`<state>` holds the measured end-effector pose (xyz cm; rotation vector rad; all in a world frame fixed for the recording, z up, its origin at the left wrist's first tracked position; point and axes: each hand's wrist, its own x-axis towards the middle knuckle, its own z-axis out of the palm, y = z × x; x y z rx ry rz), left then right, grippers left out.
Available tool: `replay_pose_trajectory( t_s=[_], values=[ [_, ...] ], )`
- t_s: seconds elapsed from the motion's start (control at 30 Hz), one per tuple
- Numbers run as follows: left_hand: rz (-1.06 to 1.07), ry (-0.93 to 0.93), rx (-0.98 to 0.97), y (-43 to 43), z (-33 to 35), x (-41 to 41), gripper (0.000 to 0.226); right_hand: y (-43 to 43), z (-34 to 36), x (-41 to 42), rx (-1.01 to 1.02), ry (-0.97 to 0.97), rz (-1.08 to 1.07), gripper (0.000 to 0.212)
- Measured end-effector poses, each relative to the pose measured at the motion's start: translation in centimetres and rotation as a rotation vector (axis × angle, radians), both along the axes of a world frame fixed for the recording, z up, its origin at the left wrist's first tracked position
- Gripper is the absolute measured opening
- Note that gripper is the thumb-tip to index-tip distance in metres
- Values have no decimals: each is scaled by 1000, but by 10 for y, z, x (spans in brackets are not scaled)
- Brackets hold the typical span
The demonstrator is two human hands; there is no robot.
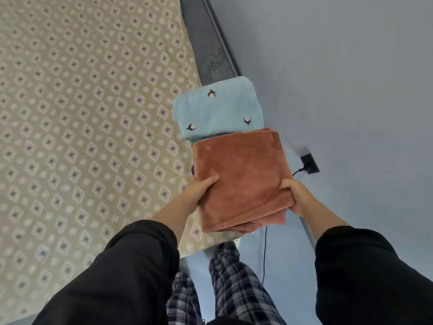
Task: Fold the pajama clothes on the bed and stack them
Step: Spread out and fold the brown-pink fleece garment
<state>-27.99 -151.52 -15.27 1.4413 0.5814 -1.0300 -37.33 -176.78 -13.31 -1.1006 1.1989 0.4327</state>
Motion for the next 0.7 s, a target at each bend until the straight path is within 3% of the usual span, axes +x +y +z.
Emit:
replay_pose_trajectory(
  t_s=[0.17, 0.33, 0.43, 0.53, 0.7],
  values=[
    [43, -101, -43, 4, 7, 0, 65, -13, 1, 11, 58, -80, 93, 27],
    [-43, -121, 132, -11, 14, -4, 53, 5, -6, 23, -439, 52, 414, 42],
    [-41, -331, 280, -17, 21, -8, 69, 27, 5, 24, -734, -129, 490, 55],
    [-315, -649, 556, -12, 38, -12, 81, 47, 22, 25, -956, -200, 733, 68],
    [-668, -969, 753, 12, 89, -9, 81, 89, 67, 42, -1115, -319, 987, 71]
  ],
)
